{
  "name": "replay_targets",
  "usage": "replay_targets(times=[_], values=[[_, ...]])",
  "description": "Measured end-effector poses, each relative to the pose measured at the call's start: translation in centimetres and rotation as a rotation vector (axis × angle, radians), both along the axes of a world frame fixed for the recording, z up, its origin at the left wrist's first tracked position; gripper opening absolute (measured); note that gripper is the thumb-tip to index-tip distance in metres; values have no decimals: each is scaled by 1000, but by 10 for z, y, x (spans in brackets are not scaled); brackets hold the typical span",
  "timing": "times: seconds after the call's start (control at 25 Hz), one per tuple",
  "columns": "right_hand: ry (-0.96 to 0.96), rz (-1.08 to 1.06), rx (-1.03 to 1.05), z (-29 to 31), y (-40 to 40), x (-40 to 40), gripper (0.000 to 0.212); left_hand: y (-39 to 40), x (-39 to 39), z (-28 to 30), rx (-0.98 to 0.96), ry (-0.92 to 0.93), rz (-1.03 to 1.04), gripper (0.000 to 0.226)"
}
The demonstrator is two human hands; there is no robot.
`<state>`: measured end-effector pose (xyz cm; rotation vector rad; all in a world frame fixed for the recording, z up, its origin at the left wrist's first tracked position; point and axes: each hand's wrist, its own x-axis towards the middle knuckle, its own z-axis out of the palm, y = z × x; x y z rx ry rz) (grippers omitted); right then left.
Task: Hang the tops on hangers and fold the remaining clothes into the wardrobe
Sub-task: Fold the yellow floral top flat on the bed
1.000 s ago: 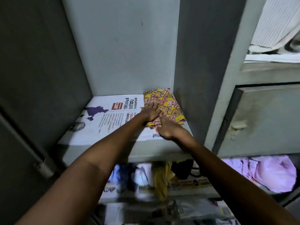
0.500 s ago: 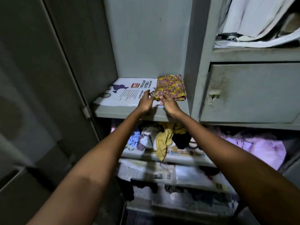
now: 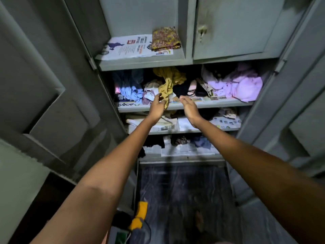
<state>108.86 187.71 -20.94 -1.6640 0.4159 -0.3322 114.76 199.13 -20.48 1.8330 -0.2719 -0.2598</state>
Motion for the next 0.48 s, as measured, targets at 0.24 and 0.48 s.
replay_targets(times=[0.24, 0.48], values=[[304, 10, 171, -68, 4, -140, 41, -13, -107, -79, 293, 337, -209, 48], [430, -173, 381, -118, -44, -267, 44, -56, -192, -125, 515, 435, -402, 46]])
